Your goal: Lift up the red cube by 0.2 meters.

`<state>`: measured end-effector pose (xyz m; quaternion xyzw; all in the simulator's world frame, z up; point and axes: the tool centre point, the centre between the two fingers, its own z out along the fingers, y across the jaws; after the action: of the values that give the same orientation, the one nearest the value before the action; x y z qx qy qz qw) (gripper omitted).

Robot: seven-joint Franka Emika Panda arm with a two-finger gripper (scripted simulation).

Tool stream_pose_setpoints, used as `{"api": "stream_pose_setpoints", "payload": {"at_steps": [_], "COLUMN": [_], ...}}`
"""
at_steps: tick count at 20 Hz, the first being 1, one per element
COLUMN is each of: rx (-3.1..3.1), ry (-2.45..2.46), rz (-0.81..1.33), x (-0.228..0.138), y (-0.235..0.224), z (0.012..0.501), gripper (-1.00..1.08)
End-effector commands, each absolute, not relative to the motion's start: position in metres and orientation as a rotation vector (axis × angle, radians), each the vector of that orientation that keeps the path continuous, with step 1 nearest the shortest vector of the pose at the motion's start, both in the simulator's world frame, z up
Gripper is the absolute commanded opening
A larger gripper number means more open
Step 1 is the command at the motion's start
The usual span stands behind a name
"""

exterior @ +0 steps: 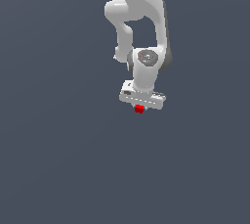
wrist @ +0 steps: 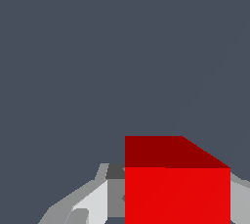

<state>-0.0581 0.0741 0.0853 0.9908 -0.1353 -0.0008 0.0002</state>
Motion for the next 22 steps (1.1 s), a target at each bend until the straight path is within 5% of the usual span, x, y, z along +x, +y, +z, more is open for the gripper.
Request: {"api": "stream_pose_setpoints", "payload": {"at_steps": [1, 12, 22], "rx": [3.113, 3.113, 3.113], "ry": [-0.425, -0.425, -0.425], "rz": [-0.001, -0.001, -0.001], "x": [-0.058, -0.058, -0.056], "y": [0.074, 0.074, 0.074], "z": [0.108, 0.202, 0.231], "gripper": [-1.00, -1.00, -1.00]}}
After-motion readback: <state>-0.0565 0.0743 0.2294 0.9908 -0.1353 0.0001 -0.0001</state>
